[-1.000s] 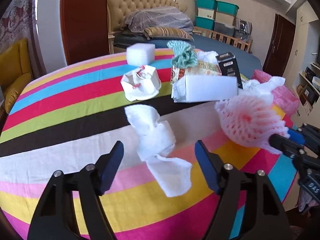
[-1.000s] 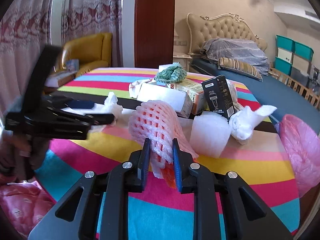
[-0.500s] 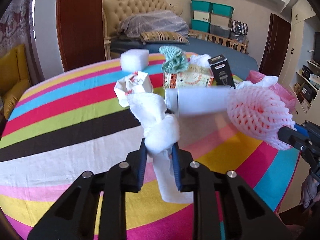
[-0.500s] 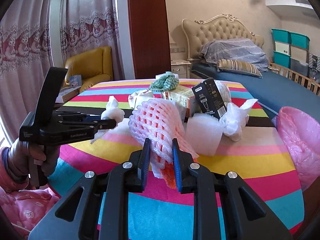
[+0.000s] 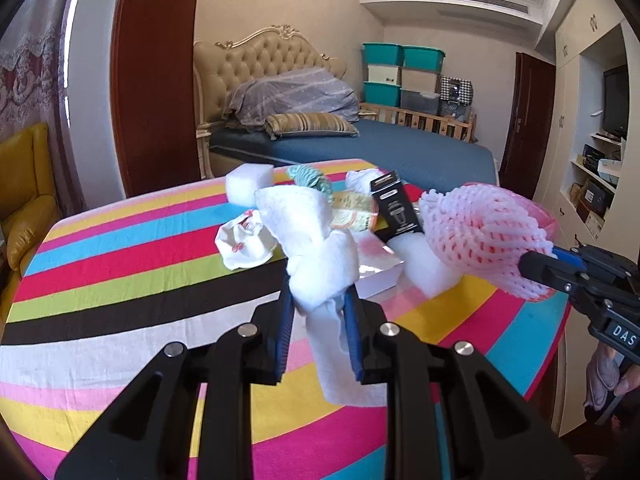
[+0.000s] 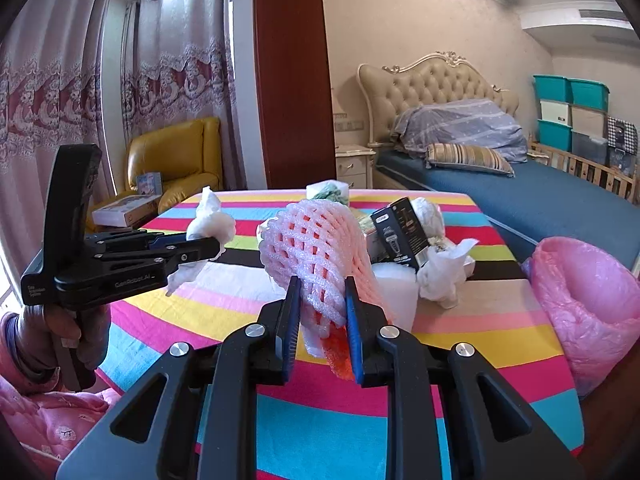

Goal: Collect trash
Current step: 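Grasp the white tissue with the left gripper while the right gripper grasps the pink foam net, then carry both items to the pink bin and open both grippers over it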

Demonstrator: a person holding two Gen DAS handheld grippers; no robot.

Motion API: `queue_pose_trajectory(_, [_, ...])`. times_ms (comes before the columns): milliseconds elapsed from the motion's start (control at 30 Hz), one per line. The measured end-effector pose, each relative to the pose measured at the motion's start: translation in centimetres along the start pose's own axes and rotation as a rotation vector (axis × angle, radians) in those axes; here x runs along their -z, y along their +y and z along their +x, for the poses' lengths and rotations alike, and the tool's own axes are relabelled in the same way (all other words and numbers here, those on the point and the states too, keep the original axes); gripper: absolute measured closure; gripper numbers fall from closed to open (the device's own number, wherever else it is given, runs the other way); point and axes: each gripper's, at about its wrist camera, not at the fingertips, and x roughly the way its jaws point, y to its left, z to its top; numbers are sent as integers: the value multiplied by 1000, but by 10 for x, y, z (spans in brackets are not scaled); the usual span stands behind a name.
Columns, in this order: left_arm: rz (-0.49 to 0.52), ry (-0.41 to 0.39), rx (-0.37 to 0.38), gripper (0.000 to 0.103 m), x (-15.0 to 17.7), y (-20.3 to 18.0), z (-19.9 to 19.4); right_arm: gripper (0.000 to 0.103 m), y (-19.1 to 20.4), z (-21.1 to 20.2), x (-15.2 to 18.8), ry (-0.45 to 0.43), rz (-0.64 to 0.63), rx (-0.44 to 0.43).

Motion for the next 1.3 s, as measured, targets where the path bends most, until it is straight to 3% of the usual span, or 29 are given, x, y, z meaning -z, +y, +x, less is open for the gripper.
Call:
queue_pose_trajectory(567, [92,-48,82,79,-15,-57,10,82,-39,-31,0,-39,66,131])
queue_pose_trajectory(733, [124,-74,138,79,-28,-82,21,82,-54,-42,-1,-59,66,185])
queue_pose_trajectory(1300, [200,-55,321,79,-68,-166,72,82,-136,-73,4,-86,160,377])
